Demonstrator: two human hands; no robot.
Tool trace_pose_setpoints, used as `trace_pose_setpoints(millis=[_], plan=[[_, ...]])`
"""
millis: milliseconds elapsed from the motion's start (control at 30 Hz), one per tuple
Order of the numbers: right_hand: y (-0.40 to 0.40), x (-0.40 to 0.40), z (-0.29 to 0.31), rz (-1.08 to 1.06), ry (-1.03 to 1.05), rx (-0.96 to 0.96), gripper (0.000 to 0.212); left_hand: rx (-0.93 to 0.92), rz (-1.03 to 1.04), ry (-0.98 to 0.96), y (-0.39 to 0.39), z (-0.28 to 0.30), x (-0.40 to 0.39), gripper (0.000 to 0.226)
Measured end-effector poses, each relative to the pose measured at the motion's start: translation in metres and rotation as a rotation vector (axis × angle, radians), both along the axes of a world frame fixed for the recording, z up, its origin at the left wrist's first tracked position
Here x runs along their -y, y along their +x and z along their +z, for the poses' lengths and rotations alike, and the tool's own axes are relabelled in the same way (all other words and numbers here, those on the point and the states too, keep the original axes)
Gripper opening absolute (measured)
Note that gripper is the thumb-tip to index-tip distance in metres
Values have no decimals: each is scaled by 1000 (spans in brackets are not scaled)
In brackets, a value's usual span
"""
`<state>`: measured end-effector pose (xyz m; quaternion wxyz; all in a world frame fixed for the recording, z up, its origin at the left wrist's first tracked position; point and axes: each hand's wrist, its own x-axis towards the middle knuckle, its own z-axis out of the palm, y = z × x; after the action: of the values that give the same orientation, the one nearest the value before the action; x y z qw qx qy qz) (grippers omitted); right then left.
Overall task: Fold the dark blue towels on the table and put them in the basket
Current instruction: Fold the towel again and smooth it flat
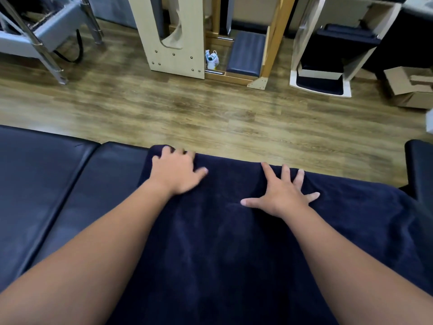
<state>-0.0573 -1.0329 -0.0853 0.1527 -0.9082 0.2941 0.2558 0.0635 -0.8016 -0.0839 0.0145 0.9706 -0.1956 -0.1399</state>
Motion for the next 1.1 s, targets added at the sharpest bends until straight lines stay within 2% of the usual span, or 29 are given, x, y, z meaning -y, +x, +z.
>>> trace_pose_setpoints(millis=[67, 100, 233, 300, 400, 467, 567, 633, 667, 767, 800, 900, 1000, 1100], plan=[[1, 5, 0, -7, 19, -13, 133, -169, -10, 87, -14, -9, 5, 108], [-1, 7, -1, 5, 30, 4, 133, -187, -18, 128, -17, -14, 6, 116], [-35, 25, -7, 73, 40, 142, 117, -209, 0, 156, -16, -17, 8, 113], [-62, 46, -8, 27, 9, 151, 105, -248, 36, 160, -17, -15, 12, 109], [-110, 92, -10, -211, -60, 122, 89, -208, 121, 172, -33, -10, 23, 101], [-145, 116, -9, -391, -129, 131, 84, -59, 90, 190, -60, -2, 36, 89], [-196, 123, -12, -403, -193, 285, 69, 208, -206, 132, -119, 4, 51, 54], [-231, 111, -15, -359, -171, 399, 58, 228, -361, 10, -161, -2, 56, 33], [-249, 104, -17, -356, -157, 419, 55, 183, -395, -23, -182, -4, 61, 32], [-294, 88, -21, -381, -219, 365, 55, -4, -391, 53, -236, -5, 75, 80], [-308, 84, -20, -389, -263, 333, 55, -64, -419, 89, -251, -3, 78, 89], [-339, 83, -14, -476, -339, 242, 52, -135, -499, 103, -290, 1, 78, 93], [-356, 90, -2, -598, -338, 202, 48, -195, -484, 120, -322, 1, 74, 88], [-369, 101, 0, -429, -390, 261, 47, -204, -460, 158, -343, 4, 76, 86]])
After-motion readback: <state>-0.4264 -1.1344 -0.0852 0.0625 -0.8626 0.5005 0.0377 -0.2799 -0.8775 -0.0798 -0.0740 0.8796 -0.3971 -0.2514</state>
